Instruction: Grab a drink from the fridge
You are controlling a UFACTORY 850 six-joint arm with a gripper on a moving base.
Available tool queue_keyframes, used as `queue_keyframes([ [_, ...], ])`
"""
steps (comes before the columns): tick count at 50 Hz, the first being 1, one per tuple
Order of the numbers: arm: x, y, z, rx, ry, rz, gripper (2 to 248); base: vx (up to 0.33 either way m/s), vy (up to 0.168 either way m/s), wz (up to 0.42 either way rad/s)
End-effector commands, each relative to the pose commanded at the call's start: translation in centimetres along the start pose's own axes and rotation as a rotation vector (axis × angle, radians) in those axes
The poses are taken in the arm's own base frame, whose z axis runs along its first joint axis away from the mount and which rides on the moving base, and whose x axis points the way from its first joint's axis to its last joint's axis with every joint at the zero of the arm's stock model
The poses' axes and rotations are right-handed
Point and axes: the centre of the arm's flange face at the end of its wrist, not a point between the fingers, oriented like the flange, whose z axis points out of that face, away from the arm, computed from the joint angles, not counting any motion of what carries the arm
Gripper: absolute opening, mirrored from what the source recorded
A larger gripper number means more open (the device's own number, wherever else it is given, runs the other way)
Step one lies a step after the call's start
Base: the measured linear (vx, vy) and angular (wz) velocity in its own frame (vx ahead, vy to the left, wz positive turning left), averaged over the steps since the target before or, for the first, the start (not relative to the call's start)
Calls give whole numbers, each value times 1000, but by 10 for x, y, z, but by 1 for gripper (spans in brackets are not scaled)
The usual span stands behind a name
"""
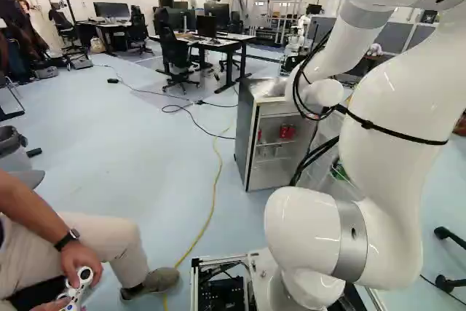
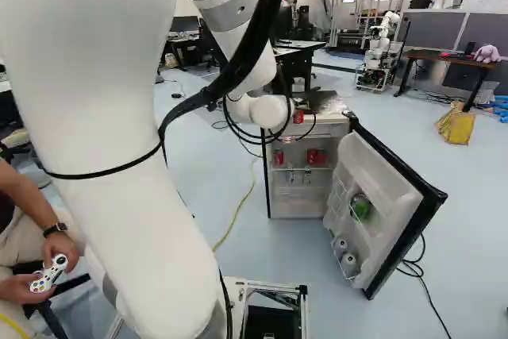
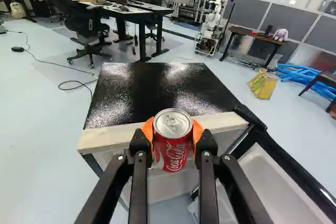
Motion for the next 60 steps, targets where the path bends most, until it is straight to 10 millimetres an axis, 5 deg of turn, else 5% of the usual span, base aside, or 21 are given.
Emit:
queue_keyframes([
  [60,22,-5,50,24,14,-16,92,0,0,0],
])
